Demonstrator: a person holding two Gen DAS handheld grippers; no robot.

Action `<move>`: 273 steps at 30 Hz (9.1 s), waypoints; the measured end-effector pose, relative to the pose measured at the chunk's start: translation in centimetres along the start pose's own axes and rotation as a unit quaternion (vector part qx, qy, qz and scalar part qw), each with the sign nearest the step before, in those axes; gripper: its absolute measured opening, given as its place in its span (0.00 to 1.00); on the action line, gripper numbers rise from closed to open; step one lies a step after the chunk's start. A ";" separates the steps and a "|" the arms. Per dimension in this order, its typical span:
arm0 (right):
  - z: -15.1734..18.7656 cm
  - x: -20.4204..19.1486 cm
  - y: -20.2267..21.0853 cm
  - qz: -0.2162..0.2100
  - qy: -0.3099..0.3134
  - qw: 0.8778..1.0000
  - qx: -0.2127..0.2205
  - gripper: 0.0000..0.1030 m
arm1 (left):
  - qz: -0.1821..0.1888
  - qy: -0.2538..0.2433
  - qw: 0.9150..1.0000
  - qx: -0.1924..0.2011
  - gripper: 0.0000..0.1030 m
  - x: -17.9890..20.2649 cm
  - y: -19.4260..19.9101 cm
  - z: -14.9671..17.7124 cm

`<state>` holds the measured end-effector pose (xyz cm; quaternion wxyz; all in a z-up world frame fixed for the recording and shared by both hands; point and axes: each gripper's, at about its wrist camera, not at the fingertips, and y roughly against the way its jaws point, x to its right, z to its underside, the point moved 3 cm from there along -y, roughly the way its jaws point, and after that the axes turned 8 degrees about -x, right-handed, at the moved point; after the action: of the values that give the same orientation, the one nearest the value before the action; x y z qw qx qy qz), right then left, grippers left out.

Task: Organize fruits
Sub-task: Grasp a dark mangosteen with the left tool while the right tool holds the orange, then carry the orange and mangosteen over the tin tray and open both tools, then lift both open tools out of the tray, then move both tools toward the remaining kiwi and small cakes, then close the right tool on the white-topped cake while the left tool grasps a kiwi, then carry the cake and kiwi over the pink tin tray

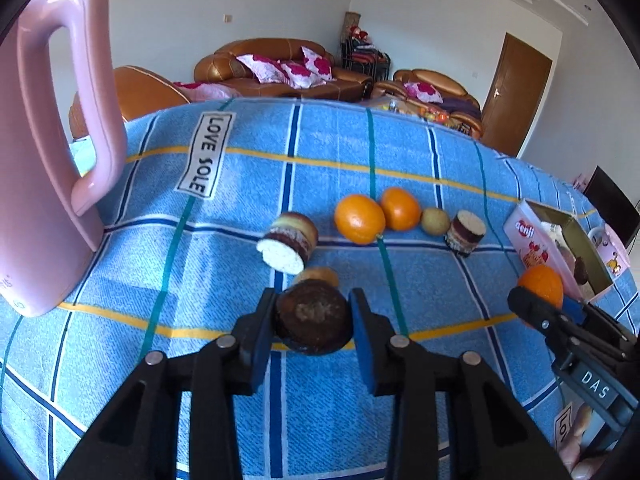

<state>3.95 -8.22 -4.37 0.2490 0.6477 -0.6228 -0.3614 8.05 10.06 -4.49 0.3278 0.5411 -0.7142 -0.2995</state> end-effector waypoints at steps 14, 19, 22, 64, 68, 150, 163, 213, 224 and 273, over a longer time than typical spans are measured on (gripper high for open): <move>-1.0 -0.1 3.4 0.062 0.045 0.992 0.101 0.47 | -0.042 0.019 0.990 0.131 0.36 0.5 3.4 -0.6; -1.0 0.3 4.2 0.076 0.055 0.989 0.117 0.47 | -0.061 0.031 0.988 0.141 0.36 0.4 3.5 -0.4; -1.0 0.8 4.6 0.081 0.060 0.987 0.123 0.47 | -0.072 0.034 0.986 0.147 0.36 0.8 3.7 -0.2; -2.6 18.1 7.2 0.147 -0.014 0.980 0.131 0.47 | 0.018 -0.053 0.989 0.137 0.37 22.1 0.4 0.1; -2.9 20.3 7.6 0.155 -0.029 0.978 0.134 0.47 | 0.031 -0.072 0.989 0.124 0.37 24.4 -0.4 -0.1; -1.3 21.7 10.8 0.168 -0.050 0.955 0.241 0.74 | -0.090 -0.049 0.983 0.154 1.00 21.6 1.1 -0.3; 0.3 20.1 11.7 0.168 -0.072 0.956 0.231 0.74 | -0.085 -0.043 0.984 0.149 1.00 19.7 1.9 0.5; -6.0 -0.9 -6.7 0.079 0.080 0.992 -0.054 0.57 | -0.083 0.161 0.982 0.061 1.00 -5.2 1.6 -2.3; -5.0 -0.6 -6.6 0.019 0.065 0.995 -0.067 0.34 | -0.067 0.034 0.997 0.000 0.91 0.2 -1.4 -1.9; -1.0 1.5 4.7 0.058 0.060 0.984 0.159 0.35 | -0.065 0.026 0.977 0.203 0.29 1.1 4.8 -1.1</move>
<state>1.75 -10.28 -0.32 0.1998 0.6626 -0.6927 -0.2031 5.89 10.07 0.11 0.2097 0.6494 -0.7143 -0.1550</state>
